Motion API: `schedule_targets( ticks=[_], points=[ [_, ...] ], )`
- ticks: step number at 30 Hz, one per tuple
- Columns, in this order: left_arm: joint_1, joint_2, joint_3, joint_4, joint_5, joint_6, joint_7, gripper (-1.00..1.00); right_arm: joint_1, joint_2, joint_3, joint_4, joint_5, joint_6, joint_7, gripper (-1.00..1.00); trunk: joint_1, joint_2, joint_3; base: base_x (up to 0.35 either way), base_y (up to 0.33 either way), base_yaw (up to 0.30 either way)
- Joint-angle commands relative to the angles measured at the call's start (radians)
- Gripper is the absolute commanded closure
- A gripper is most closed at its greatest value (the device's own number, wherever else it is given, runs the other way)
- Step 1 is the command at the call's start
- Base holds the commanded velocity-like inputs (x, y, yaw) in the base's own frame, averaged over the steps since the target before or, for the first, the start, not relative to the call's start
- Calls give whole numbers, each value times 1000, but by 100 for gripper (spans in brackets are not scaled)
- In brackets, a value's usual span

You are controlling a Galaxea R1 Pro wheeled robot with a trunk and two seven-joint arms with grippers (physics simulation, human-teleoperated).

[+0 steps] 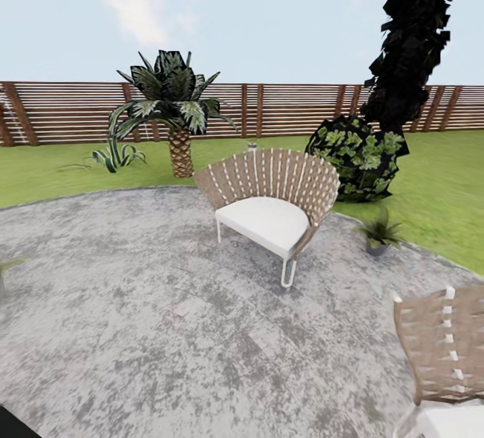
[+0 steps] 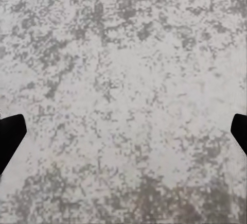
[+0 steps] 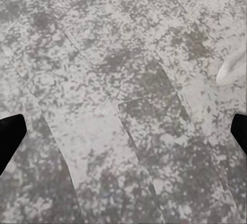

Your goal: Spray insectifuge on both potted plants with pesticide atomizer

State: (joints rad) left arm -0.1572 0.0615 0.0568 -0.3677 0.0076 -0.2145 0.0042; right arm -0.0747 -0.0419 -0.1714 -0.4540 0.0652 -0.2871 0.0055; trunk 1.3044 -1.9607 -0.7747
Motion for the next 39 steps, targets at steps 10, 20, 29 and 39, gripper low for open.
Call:
schedule_targets(
  ticks=[10,20,29,39],
  points=[
    [-1,0,1,1,1,-3,0,-100,0,0,-4,1,7,-3,1,-100,0,0,-1,339,-25,275],
    [-1,0,1,1,1,-3,0,-100,0,0,-5,1,7,-3,1,-100,0,0,-1,339,0,229],
    [-1,0,1,1,1,-3,0,-100,0,0,-5,1,7,-3,1,-100,0,0,-1,339,0,14],
    [-1,0,1,1,1,-3,0,-100,0,1,-4,1,8,-3,1,-100,0,0,-1,339,0,10]
  ],
)
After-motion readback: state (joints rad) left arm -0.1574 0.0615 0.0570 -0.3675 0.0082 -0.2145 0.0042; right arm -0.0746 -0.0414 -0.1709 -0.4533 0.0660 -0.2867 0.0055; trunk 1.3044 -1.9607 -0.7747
